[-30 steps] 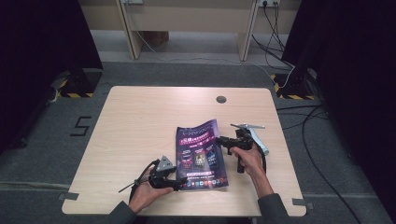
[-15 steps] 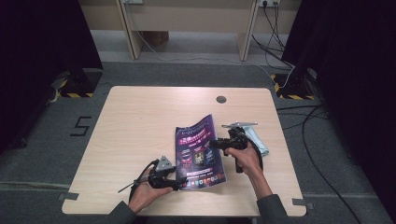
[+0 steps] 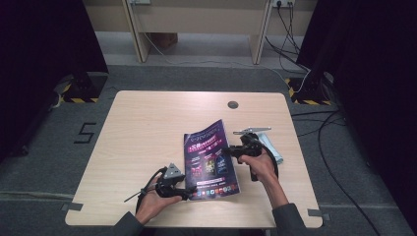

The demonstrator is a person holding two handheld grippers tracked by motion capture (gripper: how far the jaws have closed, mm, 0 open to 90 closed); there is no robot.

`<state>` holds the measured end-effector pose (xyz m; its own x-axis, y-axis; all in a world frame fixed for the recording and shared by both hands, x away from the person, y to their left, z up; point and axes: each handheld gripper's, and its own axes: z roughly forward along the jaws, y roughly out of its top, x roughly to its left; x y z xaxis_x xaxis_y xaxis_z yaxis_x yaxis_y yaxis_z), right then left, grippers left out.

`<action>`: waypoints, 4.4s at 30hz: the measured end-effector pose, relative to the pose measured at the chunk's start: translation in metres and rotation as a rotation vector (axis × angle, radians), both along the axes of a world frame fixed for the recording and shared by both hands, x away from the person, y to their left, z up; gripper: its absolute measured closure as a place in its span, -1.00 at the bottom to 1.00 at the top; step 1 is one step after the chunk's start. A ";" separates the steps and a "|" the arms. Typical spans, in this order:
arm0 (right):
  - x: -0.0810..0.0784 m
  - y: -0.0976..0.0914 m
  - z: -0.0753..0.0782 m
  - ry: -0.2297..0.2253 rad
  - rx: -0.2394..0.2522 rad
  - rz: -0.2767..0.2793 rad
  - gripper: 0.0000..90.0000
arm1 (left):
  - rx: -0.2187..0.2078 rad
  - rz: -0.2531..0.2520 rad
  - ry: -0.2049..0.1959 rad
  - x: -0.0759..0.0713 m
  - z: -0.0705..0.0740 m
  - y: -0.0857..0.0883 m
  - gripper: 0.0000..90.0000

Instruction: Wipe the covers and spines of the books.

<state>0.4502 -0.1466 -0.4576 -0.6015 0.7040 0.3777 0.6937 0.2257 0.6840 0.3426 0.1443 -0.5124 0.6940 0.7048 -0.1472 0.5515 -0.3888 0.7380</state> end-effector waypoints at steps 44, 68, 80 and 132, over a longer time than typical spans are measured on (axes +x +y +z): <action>0.034 0.013 0.076 -0.095 -0.309 0.039 0.85 | 0.114 0.131 -0.016 0.012 0.000 0.056 -0.26; 0.052 0.048 0.124 -0.221 -0.552 0.039 0.85 | 0.126 0.130 -0.033 0.012 -0.001 0.053 -0.28; 0.033 0.085 0.121 -0.174 -0.499 0.203 0.85 | 0.131 0.127 -0.031 0.011 0.000 0.054 -0.28; -0.012 0.117 0.011 0.038 -0.331 0.391 0.80 | 0.046 0.192 0.027 0.005 0.004 0.079 -0.32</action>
